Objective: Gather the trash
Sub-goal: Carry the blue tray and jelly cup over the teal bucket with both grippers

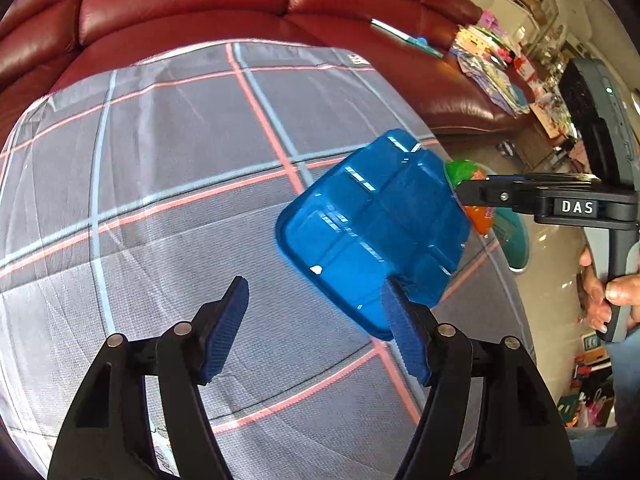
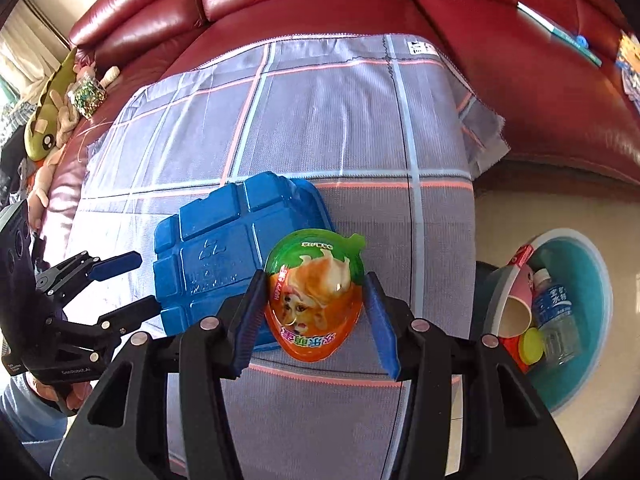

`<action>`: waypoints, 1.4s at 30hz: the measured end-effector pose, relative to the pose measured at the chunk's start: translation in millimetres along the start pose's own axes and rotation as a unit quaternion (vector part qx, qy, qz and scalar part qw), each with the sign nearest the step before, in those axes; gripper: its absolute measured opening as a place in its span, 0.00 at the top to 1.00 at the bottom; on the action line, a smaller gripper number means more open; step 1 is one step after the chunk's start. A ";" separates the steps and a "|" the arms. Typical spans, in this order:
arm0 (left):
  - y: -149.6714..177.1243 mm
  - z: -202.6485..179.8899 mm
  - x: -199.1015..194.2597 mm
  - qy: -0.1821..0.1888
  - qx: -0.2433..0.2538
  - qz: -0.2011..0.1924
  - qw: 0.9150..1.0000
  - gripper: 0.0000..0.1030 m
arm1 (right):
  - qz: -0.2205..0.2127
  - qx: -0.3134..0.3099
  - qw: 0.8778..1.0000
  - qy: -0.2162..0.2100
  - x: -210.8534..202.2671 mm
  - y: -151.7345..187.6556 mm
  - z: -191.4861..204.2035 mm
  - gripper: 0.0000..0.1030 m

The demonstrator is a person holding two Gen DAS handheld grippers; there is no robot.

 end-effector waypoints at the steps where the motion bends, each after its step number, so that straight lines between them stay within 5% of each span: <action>1: -0.6 -9.4 -3.5 -0.005 0.019 -0.004 1.000 0.30 | 0.000 0.009 1.000 -0.005 -2.5 2.4 -3.9 0.56; 4: 0.7 -36.6 -10.0 -0.024 0.072 -0.009 0.997 0.27 | -0.006 0.015 1.000 -0.005 -10.5 7.1 -9.4 0.56; 11: -3.4 -66.9 -26.1 -0.022 0.094 -0.016 0.995 0.22 | -0.025 0.013 0.999 -0.019 -26.3 14.1 -17.4 0.56; 15: -8.3 -88.3 -35.2 -0.029 0.133 -0.039 0.990 0.04 | -0.034 0.017 0.999 -0.021 -36.1 17.1 -25.2 0.56; 29: -30.1 -108.5 24.1 -0.070 0.231 -0.017 0.970 0.02 | -0.031 0.055 0.998 -0.010 -31.4 22.9 -52.7 0.56; 42: -41.5 -100.1 3.8 -0.008 0.144 -0.034 0.989 0.05 | -0.060 0.074 0.995 -0.003 -60.7 24.5 -73.9 0.56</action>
Point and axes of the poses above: each gripper's, at about its wrist camera, not at the fingertips, and x roughly the way its jaws point, z to its left, y to its underside, the point moved 1 cm from there along x, roughly the way its jaws point, and after that the axes turned 12 degrees about -y, right-handed, at the moved point
